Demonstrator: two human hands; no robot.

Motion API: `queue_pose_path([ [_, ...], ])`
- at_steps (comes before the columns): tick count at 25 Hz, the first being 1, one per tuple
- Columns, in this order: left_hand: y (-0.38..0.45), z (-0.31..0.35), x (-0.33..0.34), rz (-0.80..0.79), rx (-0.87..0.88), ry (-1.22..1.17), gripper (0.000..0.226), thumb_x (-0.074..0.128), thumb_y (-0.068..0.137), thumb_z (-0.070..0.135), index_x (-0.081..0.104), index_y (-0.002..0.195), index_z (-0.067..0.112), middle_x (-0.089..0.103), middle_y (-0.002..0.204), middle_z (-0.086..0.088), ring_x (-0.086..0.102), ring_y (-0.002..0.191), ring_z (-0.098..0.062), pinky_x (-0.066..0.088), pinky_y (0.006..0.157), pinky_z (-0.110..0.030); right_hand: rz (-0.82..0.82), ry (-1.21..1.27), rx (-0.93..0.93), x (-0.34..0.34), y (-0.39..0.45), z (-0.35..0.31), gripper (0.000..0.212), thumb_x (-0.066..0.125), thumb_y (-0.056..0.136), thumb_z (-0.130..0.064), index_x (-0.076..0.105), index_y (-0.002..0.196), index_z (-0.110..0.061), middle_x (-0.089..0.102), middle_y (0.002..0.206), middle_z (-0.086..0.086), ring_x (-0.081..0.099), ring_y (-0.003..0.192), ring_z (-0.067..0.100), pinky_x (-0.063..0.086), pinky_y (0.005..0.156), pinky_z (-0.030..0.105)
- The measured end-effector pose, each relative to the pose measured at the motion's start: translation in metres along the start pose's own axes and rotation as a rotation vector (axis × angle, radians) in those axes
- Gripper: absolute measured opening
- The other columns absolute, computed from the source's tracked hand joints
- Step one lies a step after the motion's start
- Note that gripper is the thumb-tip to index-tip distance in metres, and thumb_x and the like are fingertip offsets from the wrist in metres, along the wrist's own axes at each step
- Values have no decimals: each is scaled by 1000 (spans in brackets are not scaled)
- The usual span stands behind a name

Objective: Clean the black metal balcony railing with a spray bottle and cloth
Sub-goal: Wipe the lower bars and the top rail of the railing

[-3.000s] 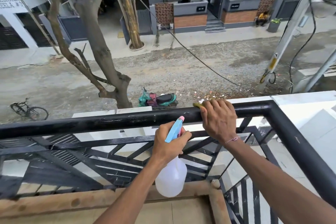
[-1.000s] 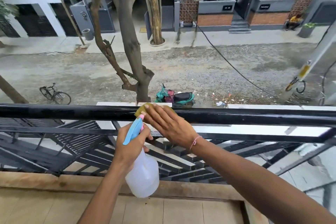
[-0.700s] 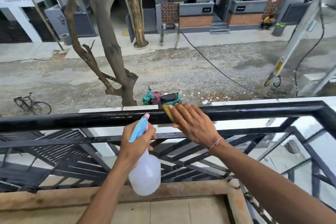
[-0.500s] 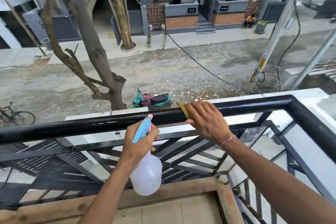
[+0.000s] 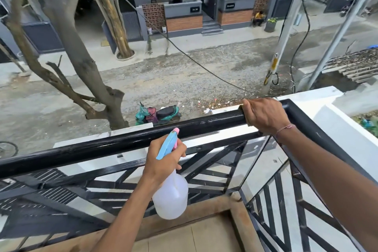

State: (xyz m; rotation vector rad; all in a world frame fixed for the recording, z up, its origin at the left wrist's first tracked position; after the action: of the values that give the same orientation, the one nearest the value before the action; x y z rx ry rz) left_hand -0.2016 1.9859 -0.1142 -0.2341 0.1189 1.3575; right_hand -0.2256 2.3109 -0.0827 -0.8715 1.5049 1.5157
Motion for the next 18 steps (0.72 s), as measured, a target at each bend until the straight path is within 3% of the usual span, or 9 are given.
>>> queue_pose_path([
  [3,-1,0,5,-8,-1,14,18,68,92,7,63,74,4,64,71,-14,64,69,-14,52,51,-29,-158,-100,37,5,6,34,59,20,107,-41,46,58,-18,45,48,-1,48,45,15,48,93,42],
  [7,-4,-2,1,-13,8,23,23,67,90,11,62,68,11,65,75,-21,62,67,-15,51,51,-28,-264,-177,69,10,10,70,58,22,106,-40,49,63,-14,51,53,4,58,54,20,47,96,48],
  [11,-10,-10,-10,0,-12,3,24,67,89,10,60,66,13,63,72,-19,60,67,-18,51,51,-29,-163,-141,127,15,5,63,57,18,103,-42,47,59,-20,52,52,7,56,53,23,45,96,49],
  [15,-19,-23,-22,18,-46,-77,20,66,78,23,62,74,4,62,70,-9,64,71,-16,48,50,-26,-80,10,-1,8,-2,9,55,12,104,-44,42,63,-23,44,51,-1,47,49,15,51,86,47],
  [18,-24,-29,-37,60,-19,-61,22,64,76,24,61,72,3,64,70,-8,64,70,-11,49,51,-24,-3,126,-59,14,-4,-84,61,11,107,-42,56,76,-17,58,64,2,57,64,23,52,82,43],
])
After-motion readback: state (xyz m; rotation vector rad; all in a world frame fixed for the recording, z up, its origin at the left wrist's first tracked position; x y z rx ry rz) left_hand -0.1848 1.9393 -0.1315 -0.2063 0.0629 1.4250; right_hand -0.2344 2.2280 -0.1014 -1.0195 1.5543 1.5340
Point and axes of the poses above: each hand's wrist, its own y-axis towards the middle knuckle, its own x-axis out of the palm, z = x × y, the point moved 5 cm from there along y, towards the middle knuckle
